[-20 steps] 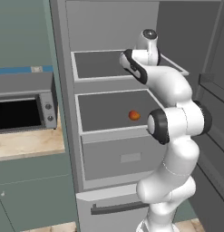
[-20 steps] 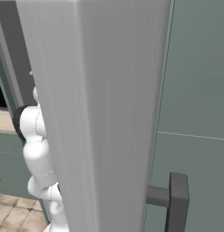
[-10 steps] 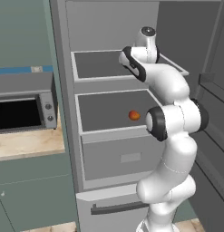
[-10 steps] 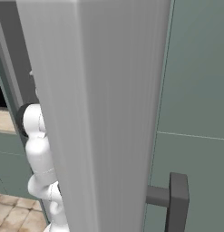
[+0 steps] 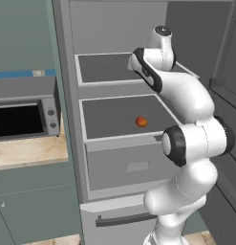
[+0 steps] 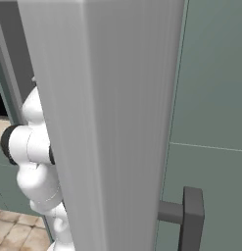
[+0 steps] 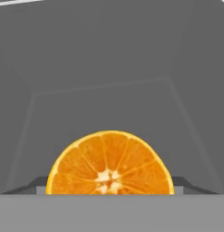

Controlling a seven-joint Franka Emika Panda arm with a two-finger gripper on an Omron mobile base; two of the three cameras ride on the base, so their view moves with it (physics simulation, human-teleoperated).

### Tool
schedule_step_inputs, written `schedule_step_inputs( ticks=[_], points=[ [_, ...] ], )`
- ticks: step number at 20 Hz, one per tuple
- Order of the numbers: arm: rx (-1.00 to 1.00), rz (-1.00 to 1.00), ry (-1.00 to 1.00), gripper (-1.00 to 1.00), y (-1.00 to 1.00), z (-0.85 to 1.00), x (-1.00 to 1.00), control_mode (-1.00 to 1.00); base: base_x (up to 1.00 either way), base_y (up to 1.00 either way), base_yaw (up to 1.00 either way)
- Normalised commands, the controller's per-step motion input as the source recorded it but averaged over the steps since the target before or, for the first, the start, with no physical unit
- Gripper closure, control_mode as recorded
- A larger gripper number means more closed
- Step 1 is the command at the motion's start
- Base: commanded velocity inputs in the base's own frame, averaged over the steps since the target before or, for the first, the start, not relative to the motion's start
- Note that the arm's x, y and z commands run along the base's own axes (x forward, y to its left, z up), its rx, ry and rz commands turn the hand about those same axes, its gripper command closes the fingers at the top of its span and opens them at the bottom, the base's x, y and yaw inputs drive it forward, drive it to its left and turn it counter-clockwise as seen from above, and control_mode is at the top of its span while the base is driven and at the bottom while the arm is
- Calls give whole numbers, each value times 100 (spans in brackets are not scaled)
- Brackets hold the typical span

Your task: Pick the orange and mango from the fridge and place them inside the tupperware on the counter.

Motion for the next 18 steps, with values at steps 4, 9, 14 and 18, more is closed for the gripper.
schedule_step_inputs(
  ticks=[4, 9, 14, 18],
  points=[
    [-1, 9, -1, 100, 30, 0, -100, -100, 0, 0, 0],
    [0, 4, 0, 100, 6, 0, -100, -100, 0, 0, 0],
    [0, 0, 0, 100, 0, 0, -97, -100, 0, 0, 0],
    [0, 0, 3, 100, 0, 0, -67, -100, 0, 0, 0]
  ],
)
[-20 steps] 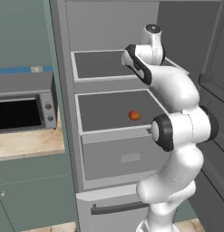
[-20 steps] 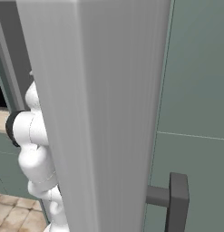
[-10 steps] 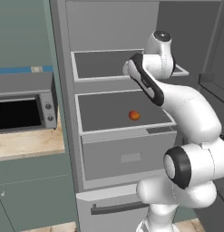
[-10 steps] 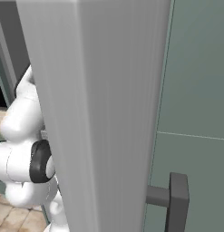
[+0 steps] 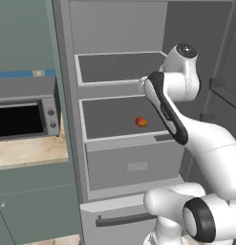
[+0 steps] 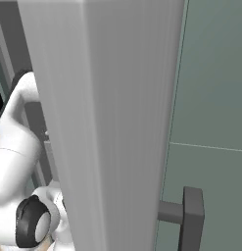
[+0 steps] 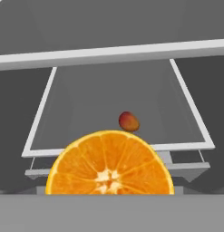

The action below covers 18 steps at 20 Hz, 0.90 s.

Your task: Pick the orange and mango from the fridge and place them inside the tupperware on the counter.

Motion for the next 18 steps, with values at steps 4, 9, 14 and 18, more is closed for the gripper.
schedule_step_inputs(
  ticks=[4, 9, 14, 18],
  points=[
    [0, 0, 0, 100, 0, 0, 0, 100, -32, 23, 0],
    [0, 0, 0, 100, 0, 0, 0, 100, -40, 53, 0],
    [0, 0, 0, 100, 0, 0, 0, 100, -69, 90, 0],
    [0, 0, 0, 100, 0, 0, 0, 100, -75, 100, 0]
  ],
)
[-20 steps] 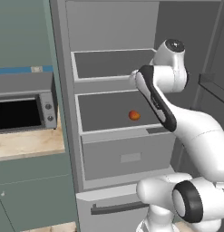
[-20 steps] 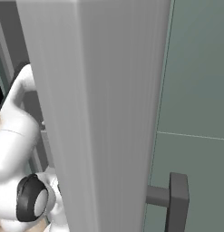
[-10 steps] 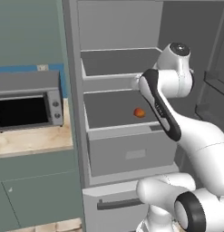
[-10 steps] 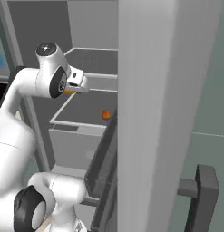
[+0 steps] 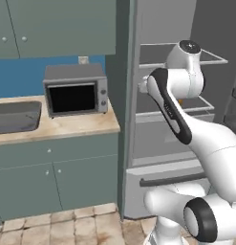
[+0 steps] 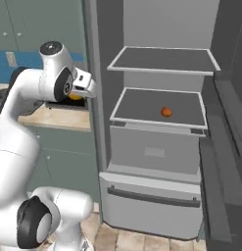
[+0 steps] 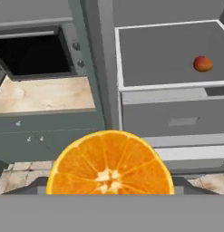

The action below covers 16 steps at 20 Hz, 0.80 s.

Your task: Pick the orange and mango from the fridge and place them inside the tupperware on the counter.

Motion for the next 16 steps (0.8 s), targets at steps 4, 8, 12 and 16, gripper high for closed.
schedule_step_inputs(
  ticks=[4, 8, 12, 16],
  points=[
    [0, 0, 0, 100, 0, 0, 0, 100, -20, 100, 0],
    [0, 0, 0, 100, 0, 0, 0, 100, 11, 100, 0],
    [0, 0, 0, 100, 0, 0, 0, 100, 59, 100, 0],
    [0, 0, 0, 100, 0, 0, 0, 100, 83, 92, 0]
  ],
)
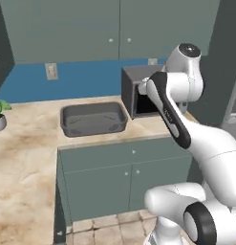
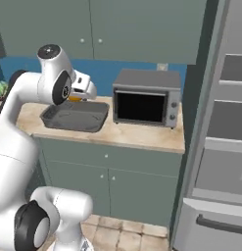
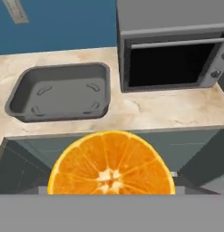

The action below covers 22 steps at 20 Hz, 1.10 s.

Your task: Pick the orange and mango from the fridge and place them inside the tupperware on the counter.

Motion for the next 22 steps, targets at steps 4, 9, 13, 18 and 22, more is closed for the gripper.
schedule_step_inputs(
  ticks=[4, 9, 13, 18, 22],
  points=[
    [0, 0, 0, 100, 0, 0, 0, 100, 89, 71, 0],
    [0, 0, 0, 100, 0, 0, 0, 100, 79, 39, 0],
    [0, 0, 0, 100, 0, 0, 0, 100, 32, 13, 0],
    [-2, 0, 0, 100, 0, -80, 0, -100, 0, 0, 0],
    [-1, 0, 0, 100, 6, -90, 1, -100, 0, 0, 0]
  ],
)
